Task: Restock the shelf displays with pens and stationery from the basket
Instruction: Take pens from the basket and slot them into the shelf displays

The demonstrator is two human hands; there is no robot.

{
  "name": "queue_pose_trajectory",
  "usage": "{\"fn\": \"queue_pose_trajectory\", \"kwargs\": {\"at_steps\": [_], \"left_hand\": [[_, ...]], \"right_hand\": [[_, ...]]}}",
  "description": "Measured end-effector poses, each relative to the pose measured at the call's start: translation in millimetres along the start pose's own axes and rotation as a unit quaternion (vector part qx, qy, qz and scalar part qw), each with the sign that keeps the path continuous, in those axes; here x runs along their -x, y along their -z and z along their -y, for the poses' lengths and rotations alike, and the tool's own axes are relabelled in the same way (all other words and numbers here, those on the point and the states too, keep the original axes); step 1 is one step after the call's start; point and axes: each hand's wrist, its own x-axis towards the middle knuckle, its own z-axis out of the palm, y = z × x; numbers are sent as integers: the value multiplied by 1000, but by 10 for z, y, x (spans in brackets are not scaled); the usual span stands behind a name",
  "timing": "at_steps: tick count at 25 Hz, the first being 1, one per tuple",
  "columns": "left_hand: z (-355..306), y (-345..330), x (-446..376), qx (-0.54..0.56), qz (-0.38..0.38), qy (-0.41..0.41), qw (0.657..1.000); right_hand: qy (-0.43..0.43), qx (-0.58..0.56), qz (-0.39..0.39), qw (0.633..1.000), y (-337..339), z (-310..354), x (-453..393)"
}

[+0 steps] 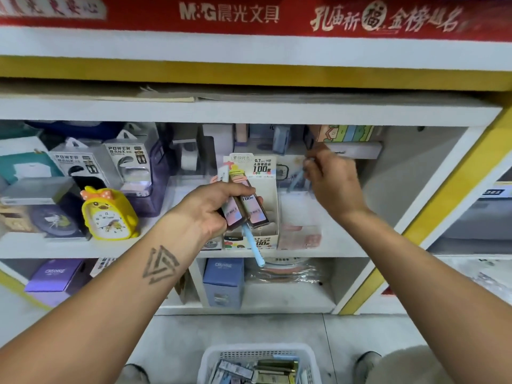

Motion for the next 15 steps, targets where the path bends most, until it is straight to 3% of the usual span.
{"fn": "queue_pose_trajectory", "kwargs": {"at_steps": [7,15], "left_hand": [[19,-32,-114,2,2,0,1000],[1,-12,-32,11,0,6,1000]], "right_hand": [[41,-33,71,996,-265,-115,-14],[40,-23,80,996,-399,-7,8]]}}
